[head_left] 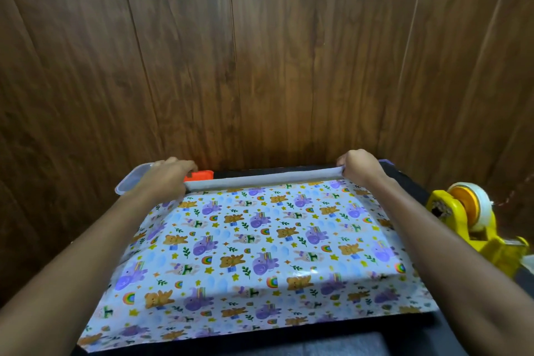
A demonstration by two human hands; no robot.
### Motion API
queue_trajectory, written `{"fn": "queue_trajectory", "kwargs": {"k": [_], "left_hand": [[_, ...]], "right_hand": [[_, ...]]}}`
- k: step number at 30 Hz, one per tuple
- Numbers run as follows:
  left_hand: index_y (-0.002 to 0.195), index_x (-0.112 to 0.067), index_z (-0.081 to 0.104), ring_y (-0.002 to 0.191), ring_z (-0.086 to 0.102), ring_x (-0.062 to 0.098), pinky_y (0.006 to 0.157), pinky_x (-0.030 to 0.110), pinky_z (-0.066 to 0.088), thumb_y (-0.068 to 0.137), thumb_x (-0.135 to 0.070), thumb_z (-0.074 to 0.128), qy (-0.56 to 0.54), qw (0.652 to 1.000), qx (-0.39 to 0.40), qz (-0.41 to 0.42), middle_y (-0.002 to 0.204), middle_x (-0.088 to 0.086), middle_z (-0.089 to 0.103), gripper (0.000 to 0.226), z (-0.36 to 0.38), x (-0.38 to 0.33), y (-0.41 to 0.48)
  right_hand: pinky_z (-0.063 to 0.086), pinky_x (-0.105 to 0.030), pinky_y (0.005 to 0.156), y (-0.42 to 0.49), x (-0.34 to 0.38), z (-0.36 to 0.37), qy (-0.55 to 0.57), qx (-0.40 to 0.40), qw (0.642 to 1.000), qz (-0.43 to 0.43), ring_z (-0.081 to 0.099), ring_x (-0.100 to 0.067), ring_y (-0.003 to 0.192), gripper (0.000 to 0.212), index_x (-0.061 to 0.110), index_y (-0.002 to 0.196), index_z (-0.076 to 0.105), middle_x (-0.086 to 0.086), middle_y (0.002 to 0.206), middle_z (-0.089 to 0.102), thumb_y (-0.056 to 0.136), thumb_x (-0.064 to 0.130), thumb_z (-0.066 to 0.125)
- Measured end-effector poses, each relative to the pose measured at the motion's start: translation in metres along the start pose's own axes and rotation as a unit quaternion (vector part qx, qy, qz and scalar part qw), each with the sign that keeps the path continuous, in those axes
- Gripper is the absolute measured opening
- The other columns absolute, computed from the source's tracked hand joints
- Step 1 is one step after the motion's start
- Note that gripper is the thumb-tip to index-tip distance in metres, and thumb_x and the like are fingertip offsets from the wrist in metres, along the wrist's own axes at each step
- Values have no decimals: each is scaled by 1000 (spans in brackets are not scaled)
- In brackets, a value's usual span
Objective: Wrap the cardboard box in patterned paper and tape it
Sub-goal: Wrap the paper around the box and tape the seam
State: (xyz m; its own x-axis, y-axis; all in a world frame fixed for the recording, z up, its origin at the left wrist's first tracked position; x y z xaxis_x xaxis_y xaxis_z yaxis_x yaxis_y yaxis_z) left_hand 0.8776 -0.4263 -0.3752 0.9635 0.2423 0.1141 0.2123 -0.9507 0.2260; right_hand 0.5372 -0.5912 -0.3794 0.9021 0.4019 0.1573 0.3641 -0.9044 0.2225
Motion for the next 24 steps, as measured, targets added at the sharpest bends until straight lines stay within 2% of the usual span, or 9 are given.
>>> {"fn": "queue_trajectory", "kwargs": {"k": [2, 5, 8, 11, 14, 16, 19, 21, 24], "left_hand": [[122, -28, 52, 108, 49, 23, 83, 29, 34, 86, -14, 52, -26, 999, 19, 11, 114, 4, 56, 38, -1, -25, 4], [101, -20, 61, 98, 54, 20, 77, 28, 35, 88, -15, 48, 16, 998, 12, 54, 105, 2, 62, 19, -3, -56, 9], [88, -19, 49, 84, 57, 20, 67, 30, 43, 87, -11, 50, 19, 999, 4, 28, 97, 2, 62, 8, 1, -60, 0], [96, -14, 50, 84, 62, 24, 68, 36, 47, 85, -6, 49, 50, 995, -72, 41, 94, 5, 63, 14, -3, -73, -16], [103, -13, 49, 92, 61, 23, 65, 31, 38, 88, -8, 48, 76, 993, -73, 57, 101, 5, 61, 16, -1, -80, -19], [104, -12, 49, 92, 61, 24, 64, 32, 37, 89, -9, 48, 71, 992, -81, 65, 102, 6, 62, 16, -2, -81, -20], [104, -12, 52, 90, 61, 24, 64, 30, 38, 89, -8, 49, 31, 992, -104, 70, 101, 8, 63, 16, -5, -79, -25], [107, -13, 52, 91, 61, 23, 65, 28, 37, 90, -8, 48, 22, 992, -109, 67, 103, 6, 63, 18, -5, -78, -27], [112, -14, 51, 92, 61, 23, 68, 30, 42, 90, -8, 47, 28, 993, -104, 50, 104, 6, 62, 23, -5, -74, -27]], "right_hand": [[51, -32, 83, -1, -3, 0, 8, 1, 1000, 9, 62, -26, 97, 28, 11, 106, 70, -9, 106, 68, 87, 2, 52], [51, -32, 84, -3, -5, -1, 8, 8, 1000, 12, 62, -25, 98, 28, 11, 106, 70, -8, 106, 68, 87, 2, 52], [51, -32, 80, -5, -10, -2, 20, -4, 1000, 14, 62, -27, 93, 28, 10, 98, 70, -9, 101, 69, 86, -1, 47], [51, -35, 76, -10, -11, -3, 21, -18, 1000, 12, 62, -27, 87, 31, 10, 93, 71, -10, 95, 69, 85, -5, 44], [42, -32, 64, -17, 4, -7, -14, -24, 1000, -9, 57, -24, 78, 27, 11, 95, 68, -4, 84, 63, 84, -1, 47], [39, -30, 70, -20, 26, -7, -23, -1, 999, -44, 56, -23, 83, 26, 17, 103, 65, -2, 88, 62, 84, 4, 51], [43, -35, 85, -22, 63, -3, 7, 41, 994, -99, 58, -22, 99, 32, 24, 110, 65, 1, 104, 66, 85, 10, 52], [46, -33, 77, -25, 83, 3, 42, 57, 991, -117, 59, -23, 96, 25, 19, 103, 69, -2, 101, 66, 86, 9, 53], [37, -28, 63, -32, 98, 4, -9, 16, 994, -111, 59, -29, 89, 22, 12, 96, 68, -10, 93, 66, 89, 7, 48]]}}
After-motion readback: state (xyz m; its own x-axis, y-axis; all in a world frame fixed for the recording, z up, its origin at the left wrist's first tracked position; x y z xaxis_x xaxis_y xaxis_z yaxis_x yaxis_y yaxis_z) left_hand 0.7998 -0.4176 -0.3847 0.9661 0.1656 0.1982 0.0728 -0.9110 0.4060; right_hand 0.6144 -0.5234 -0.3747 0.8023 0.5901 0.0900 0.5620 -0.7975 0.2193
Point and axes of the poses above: each hand's wrist, its own y-axis towards the middle knuckle, its own z-axis out of the palm, x = y × z, the point moved 10 cm from there along y, towards the middle knuckle
